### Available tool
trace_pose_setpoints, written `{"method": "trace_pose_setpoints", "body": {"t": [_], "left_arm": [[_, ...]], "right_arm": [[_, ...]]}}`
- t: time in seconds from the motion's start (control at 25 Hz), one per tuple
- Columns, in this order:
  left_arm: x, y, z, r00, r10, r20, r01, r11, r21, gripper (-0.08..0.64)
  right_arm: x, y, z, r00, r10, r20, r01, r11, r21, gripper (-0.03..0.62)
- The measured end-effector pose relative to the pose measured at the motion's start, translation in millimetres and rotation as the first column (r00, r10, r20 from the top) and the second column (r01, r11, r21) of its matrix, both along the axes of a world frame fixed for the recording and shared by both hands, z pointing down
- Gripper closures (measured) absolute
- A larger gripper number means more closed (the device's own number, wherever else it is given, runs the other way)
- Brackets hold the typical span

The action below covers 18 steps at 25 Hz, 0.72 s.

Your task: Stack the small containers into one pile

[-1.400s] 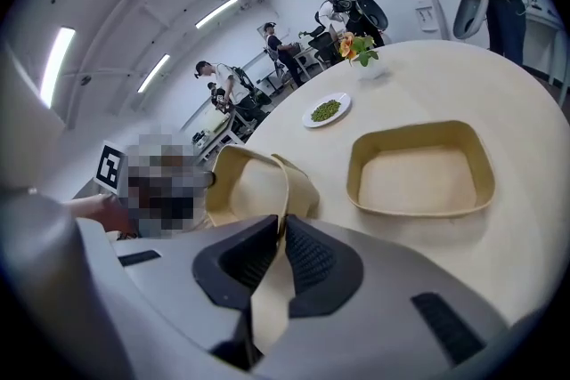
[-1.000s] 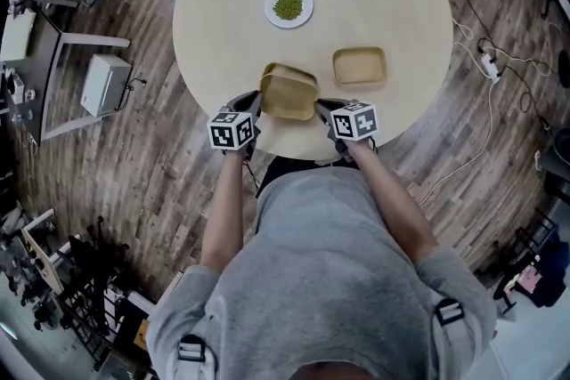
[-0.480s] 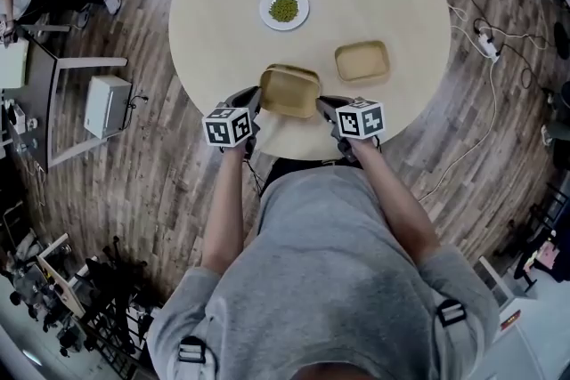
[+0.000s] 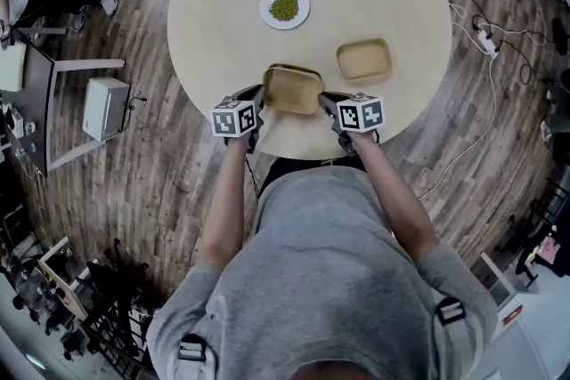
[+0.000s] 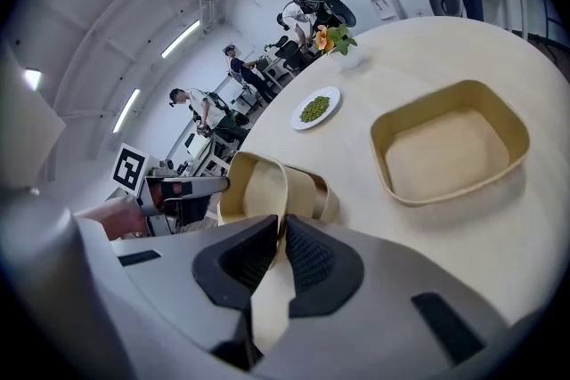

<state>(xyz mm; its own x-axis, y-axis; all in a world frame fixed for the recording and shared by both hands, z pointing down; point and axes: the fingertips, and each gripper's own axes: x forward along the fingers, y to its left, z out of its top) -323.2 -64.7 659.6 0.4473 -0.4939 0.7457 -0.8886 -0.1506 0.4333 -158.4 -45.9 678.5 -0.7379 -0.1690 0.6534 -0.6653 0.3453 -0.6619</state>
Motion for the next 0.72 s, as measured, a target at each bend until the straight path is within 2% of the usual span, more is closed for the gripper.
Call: {"method": "trace_pose_setpoints", "body": {"t": [0.28,0.6,0.72], "left_arm": [[0,-6,16,1.000,0.028,0.012,-0.028,0.999,-0.027,0.525],[4,-6,24,0.993,0.083,0.085,-0.080,0.996,-0.038,0.525],[3,-8,28,0.992,0.084,0.091,-0.081,0.996,-0.038,0.525]], "right_arm": [[-1,-2,13,1.000,0.007,-0.012,-0.008,1.000,-0.026,0.557],[2,3,21,1.000,0.029,0.002,-0.029,0.998,-0.063,0.555],[5,-2,22,0.999,0.034,-0.010,-0.035,0.998,-0.053,0.555]]}}
